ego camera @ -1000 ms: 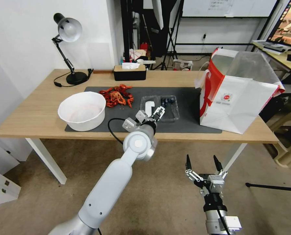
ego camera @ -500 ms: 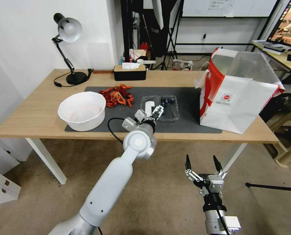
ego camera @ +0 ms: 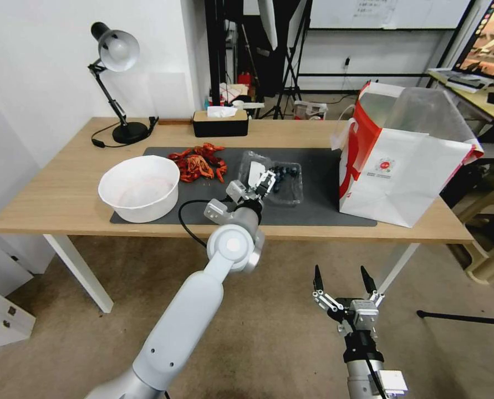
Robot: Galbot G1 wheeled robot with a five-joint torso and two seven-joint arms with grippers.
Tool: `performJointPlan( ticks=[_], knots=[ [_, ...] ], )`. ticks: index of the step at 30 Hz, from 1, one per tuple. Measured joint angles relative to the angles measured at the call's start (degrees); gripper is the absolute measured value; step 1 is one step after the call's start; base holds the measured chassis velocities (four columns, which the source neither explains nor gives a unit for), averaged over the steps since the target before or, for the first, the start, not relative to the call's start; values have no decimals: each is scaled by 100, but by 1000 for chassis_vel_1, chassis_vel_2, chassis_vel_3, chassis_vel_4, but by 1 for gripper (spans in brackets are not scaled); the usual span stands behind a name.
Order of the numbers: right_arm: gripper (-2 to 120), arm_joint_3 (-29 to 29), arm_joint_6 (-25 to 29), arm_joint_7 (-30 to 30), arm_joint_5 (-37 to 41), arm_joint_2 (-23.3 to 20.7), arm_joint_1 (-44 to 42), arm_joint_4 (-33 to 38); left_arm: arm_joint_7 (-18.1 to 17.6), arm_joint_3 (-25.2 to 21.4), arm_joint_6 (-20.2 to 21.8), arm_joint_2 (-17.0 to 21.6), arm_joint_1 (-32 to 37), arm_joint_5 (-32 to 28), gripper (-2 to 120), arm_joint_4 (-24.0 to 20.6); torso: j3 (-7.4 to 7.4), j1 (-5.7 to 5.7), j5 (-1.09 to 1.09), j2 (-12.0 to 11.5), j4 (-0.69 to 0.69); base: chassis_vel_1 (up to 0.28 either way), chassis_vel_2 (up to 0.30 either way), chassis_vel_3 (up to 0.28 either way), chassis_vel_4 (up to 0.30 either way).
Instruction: Close the takeout container lid, then place the container into the takeout bag.
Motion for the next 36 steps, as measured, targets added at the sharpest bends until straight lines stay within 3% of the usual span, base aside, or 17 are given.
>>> performJointPlan(
  ticks=[7,11,26,36],
  knots=[
    [100,9,9,2,-12,-18,-32,27,392,102,13,146,83,443,100,-75,0,0,1,0,0,0,0,0,0],
    [100,30,40,12,-53,-32,-86,69,975,343,53,283,15,1084,100,-9,0,0,0,0,0,0,0,0,0],
    [100,80,125,24,-121,-11,-182,142,1614,711,95,336,-518,1458,100,445,0,0,1,0,0,0,0,0,0],
    [100,108,123,90,-133,-12,-178,162,1703,910,274,213,-718,1498,100,654,0,0,1,0,0,0,0,0,0]
  ],
)
